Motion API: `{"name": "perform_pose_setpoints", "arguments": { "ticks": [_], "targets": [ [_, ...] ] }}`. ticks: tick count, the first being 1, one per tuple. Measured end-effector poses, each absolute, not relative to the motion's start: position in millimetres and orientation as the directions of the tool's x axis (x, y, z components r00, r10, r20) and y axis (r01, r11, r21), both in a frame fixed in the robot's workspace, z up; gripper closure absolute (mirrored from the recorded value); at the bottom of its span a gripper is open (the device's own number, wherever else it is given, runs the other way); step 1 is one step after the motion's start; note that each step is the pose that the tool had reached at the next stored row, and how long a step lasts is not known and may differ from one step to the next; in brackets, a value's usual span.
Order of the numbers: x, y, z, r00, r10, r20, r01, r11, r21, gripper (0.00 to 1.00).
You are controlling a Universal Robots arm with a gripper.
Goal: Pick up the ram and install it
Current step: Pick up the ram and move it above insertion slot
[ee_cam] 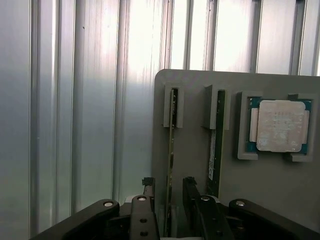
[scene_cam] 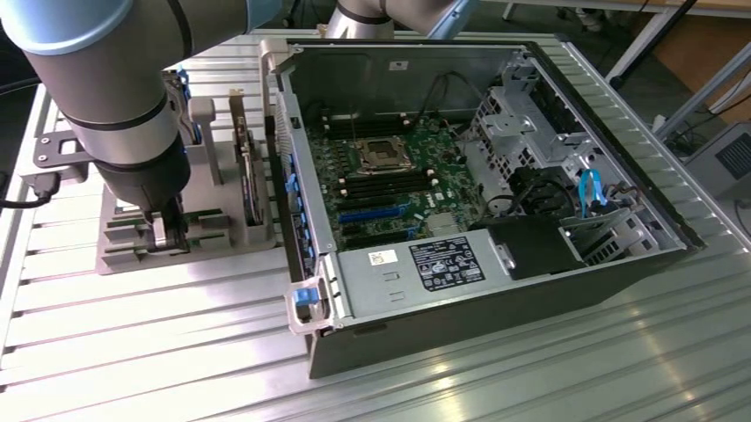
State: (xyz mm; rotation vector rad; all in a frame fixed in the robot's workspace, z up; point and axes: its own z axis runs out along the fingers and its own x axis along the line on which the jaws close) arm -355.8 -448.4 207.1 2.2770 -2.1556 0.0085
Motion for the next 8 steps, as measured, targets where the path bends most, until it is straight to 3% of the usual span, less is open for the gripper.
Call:
{"name": "perform_pose_setpoints", "arguments": {
  "ticks": [5,8],
  "targets": [
    [-355.8,-448.4,207.1,0.055,-0.998,0.008,-0.999,-0.055,0.001,0.65],
    [-355.8,-448.4,207.1,0.055,-0.998,0.008,-0.999,-0.055,0.001,0.79]
  ]
}}
